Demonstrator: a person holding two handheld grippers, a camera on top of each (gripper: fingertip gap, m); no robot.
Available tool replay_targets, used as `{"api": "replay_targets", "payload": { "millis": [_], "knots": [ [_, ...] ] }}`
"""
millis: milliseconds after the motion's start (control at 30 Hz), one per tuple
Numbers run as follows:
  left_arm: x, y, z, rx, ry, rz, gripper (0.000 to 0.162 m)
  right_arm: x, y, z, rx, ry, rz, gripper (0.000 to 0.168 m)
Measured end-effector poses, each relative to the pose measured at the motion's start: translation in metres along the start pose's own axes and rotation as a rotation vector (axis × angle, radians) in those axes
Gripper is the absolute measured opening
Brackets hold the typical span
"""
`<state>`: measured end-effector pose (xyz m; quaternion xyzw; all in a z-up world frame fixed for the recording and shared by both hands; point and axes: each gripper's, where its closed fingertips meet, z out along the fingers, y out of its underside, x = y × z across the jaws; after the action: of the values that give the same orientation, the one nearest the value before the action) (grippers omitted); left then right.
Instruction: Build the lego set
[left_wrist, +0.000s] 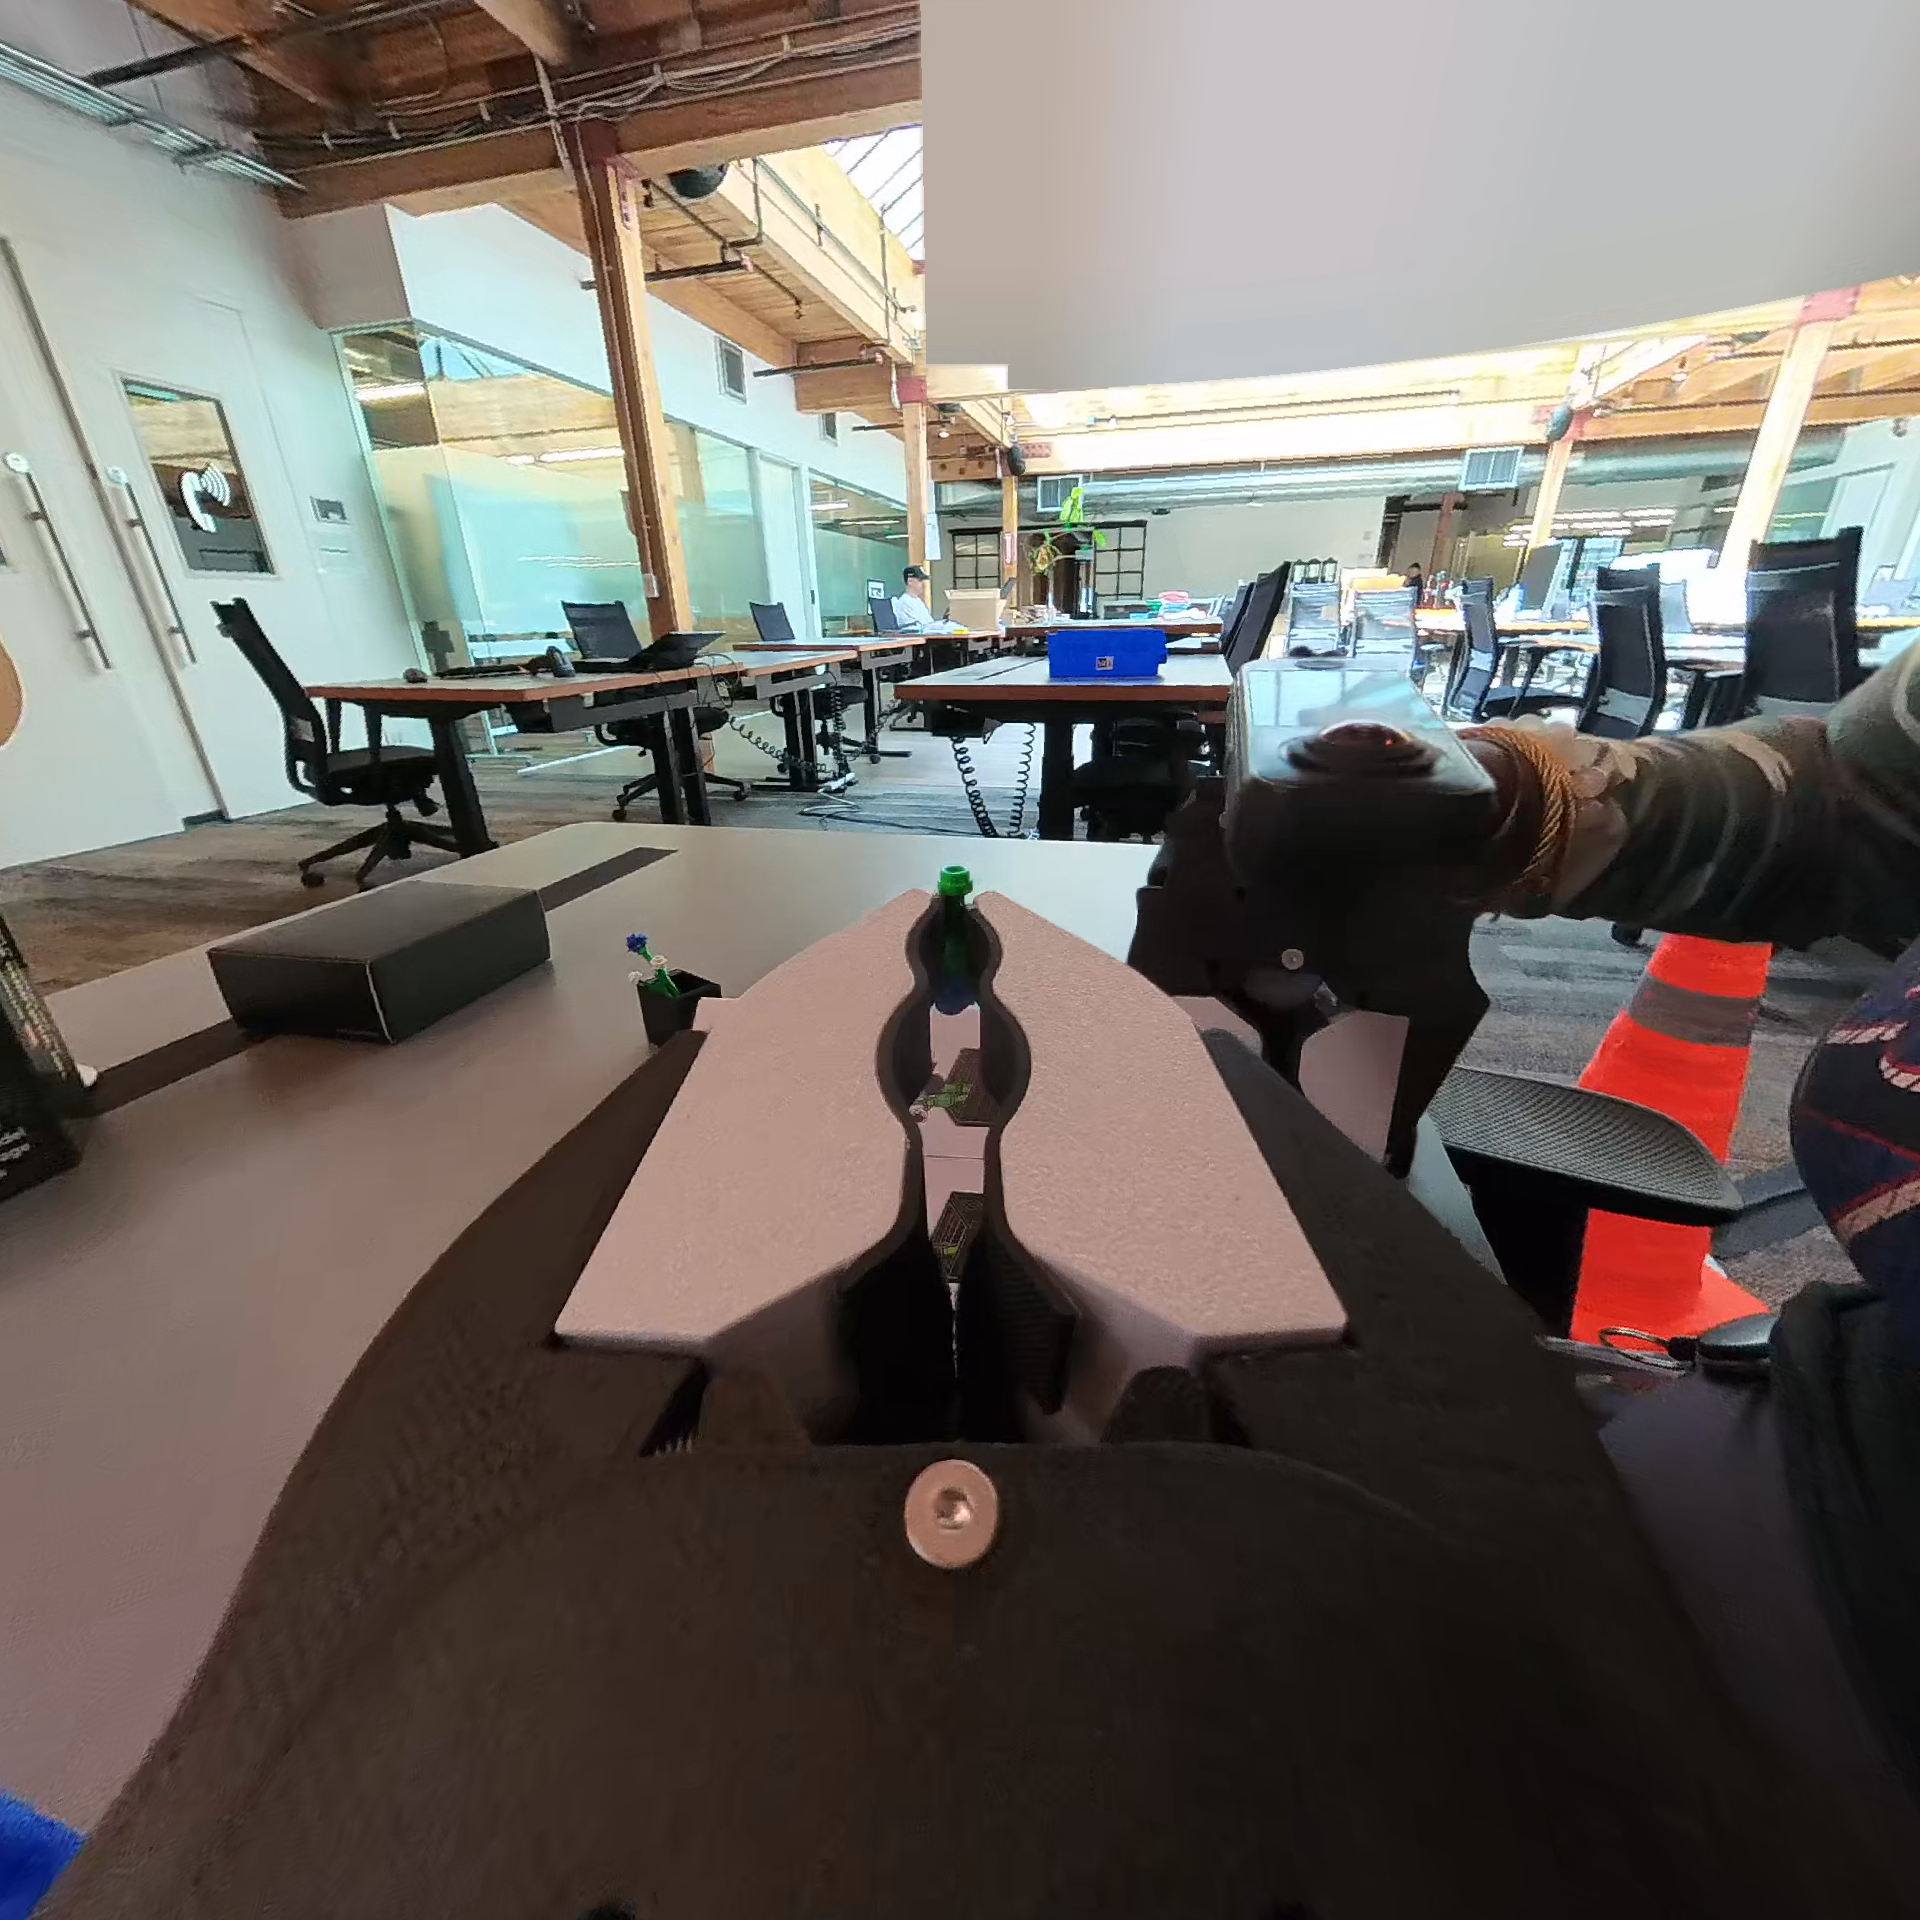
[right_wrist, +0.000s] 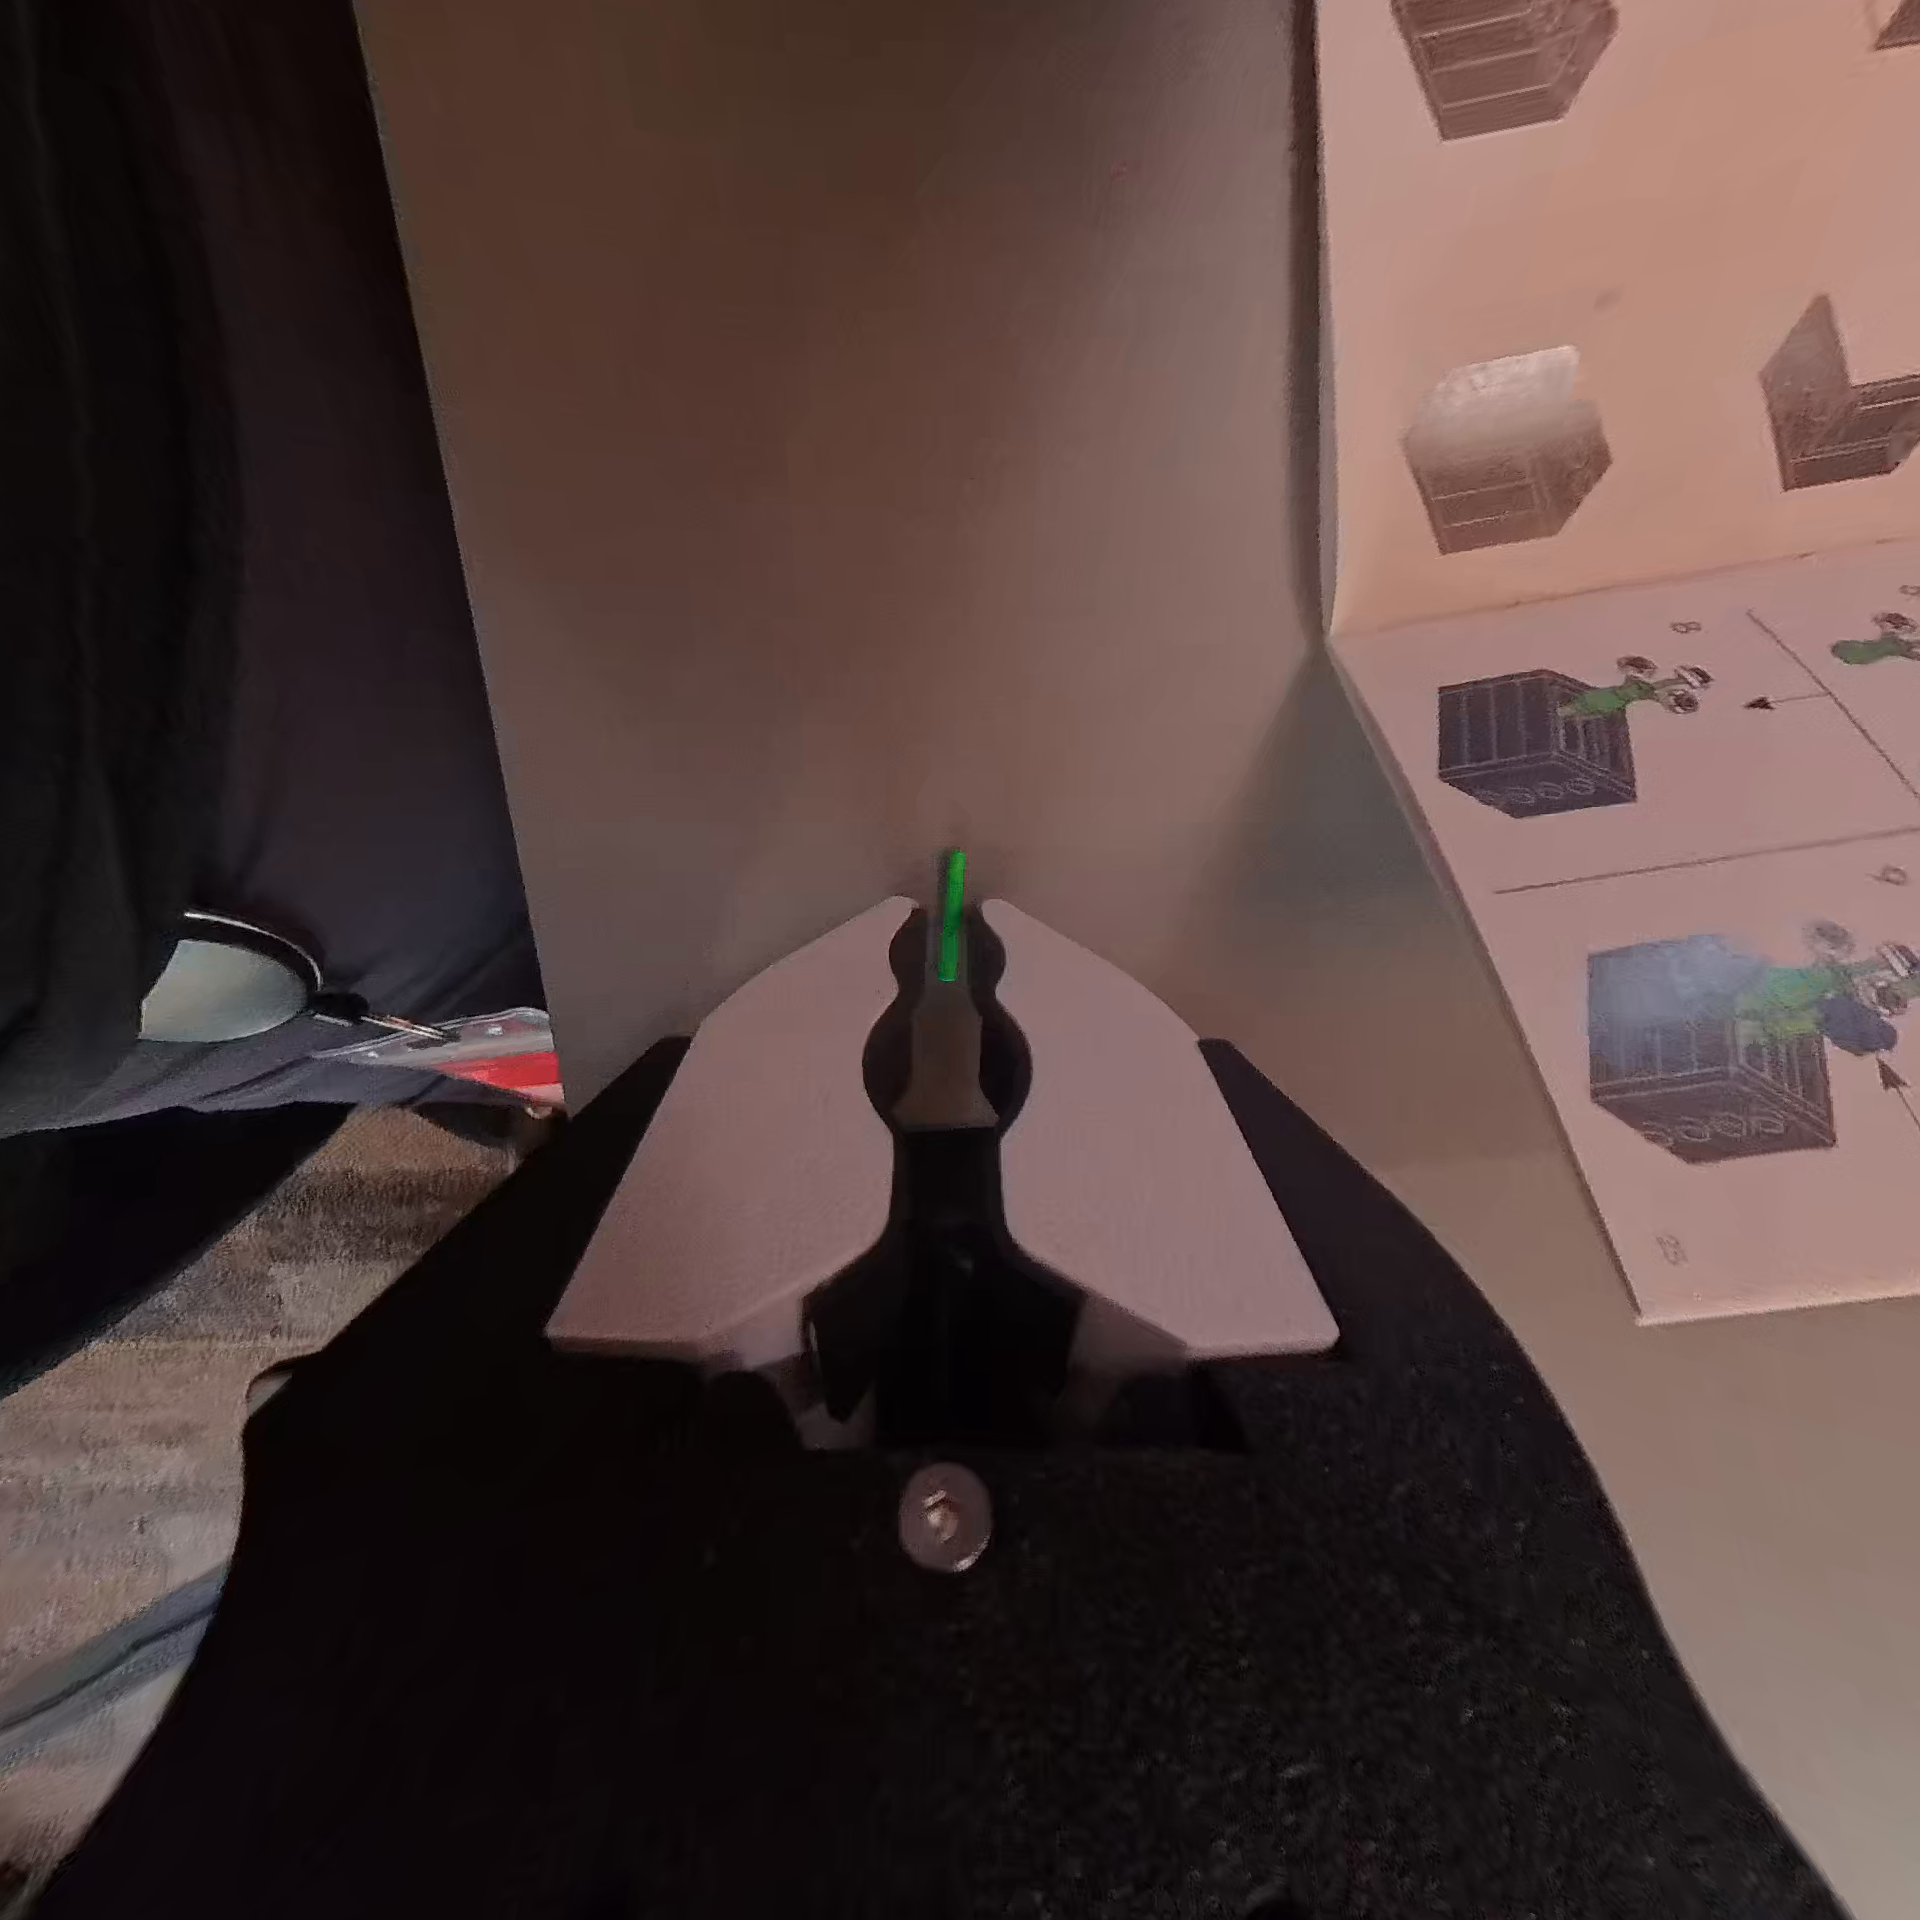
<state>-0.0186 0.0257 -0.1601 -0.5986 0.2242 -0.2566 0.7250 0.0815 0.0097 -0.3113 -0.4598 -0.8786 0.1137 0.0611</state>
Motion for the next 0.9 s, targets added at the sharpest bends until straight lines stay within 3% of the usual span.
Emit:
{"api": "replay_targets", "payload": {
  "millis": [133,333,500,733,900],
  "knots": [
    [0.000,-0.001,0.000,0.001,-0.010,0.018,0.003,-0.003,0.000,0.000,-0.030,0.008,0.001,0.003],
    [-0.003,-0.004,-0.003,0.014,-0.025,0.008,0.003,0.003,0.011,-0.021,0.099,0.034,0.128,0.003],
    [-0.002,0.000,-0.001,-0.010,-0.023,0.004,0.003,0.014,0.074,-0.071,0.006,0.156,0.337,0.003],
    [0.000,0.011,0.002,-0.072,-0.026,0.044,0.003,0.007,0.123,-0.051,-0.147,0.147,0.410,0.004],
    [0.000,0.017,0.004,-0.097,-0.023,0.045,0.003,0.007,0.125,-0.042,-0.166,0.132,0.430,0.004]
  ]
}}
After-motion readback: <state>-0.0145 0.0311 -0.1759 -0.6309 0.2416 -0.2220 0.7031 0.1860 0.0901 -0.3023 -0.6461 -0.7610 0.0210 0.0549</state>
